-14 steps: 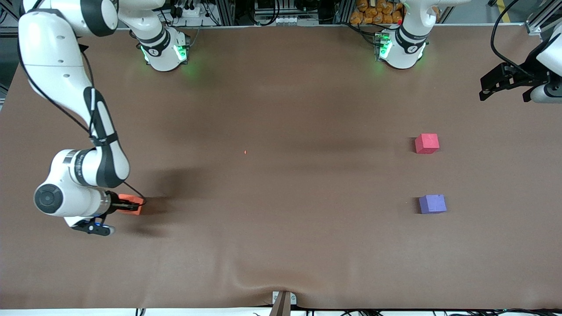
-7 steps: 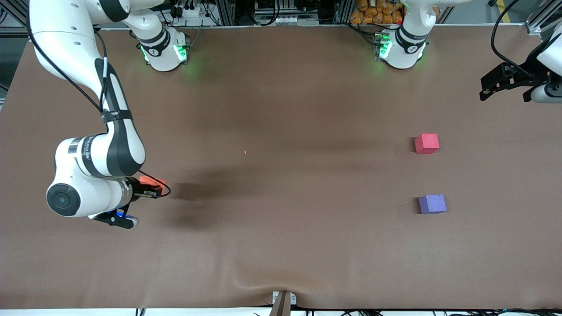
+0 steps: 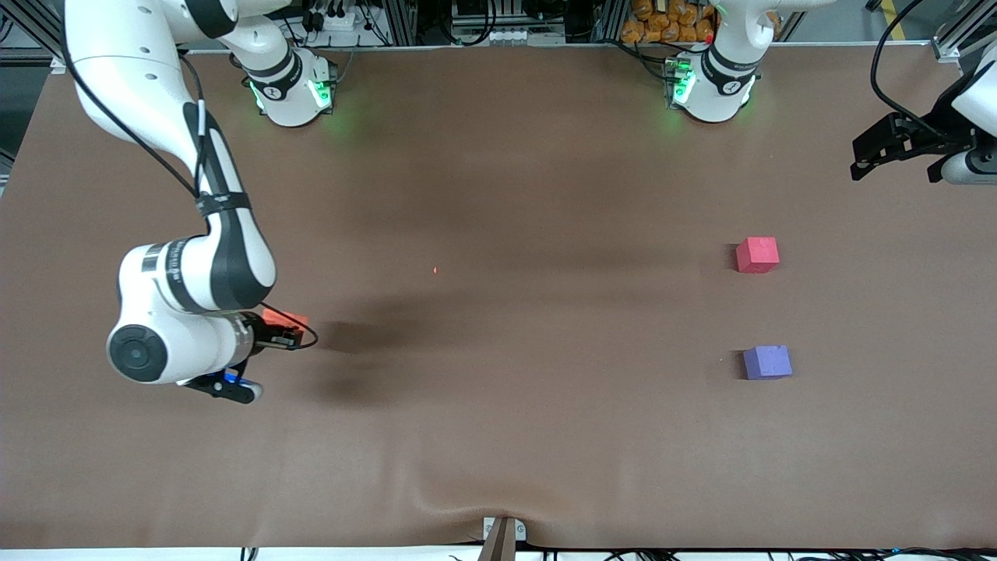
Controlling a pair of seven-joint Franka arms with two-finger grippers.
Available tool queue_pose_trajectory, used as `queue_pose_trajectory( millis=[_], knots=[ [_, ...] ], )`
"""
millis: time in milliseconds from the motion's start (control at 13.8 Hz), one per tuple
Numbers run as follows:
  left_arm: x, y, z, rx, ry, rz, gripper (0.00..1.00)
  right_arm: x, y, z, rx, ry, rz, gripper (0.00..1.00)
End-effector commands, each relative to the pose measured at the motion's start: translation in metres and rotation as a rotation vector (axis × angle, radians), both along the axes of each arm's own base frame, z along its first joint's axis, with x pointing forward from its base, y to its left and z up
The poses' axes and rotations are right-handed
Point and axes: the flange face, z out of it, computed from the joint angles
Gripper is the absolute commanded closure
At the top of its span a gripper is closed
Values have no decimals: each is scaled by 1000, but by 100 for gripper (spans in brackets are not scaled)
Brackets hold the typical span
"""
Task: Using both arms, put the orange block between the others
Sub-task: 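Carry the orange cube with the right gripper toward the table middle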
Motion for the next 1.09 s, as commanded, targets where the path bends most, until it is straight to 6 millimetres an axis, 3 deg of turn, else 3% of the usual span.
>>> queue_pose_trajectory(
  millis=[0,434,797,1014],
  knots=[
    [6,0,-1,2,-9,-22,0,-13,63,3,19,6,28,96],
    [10,0,-6,2,-1,-19,0,-50,195,5,167,-30,48,97],
    [10,0,-6,2,-2,-21,0,-69,258,-14,205,-118,92,97],
    [9,-4,-9,3,7,-20,0,-92,298,-52,184,-119,123,97]
  ],
)
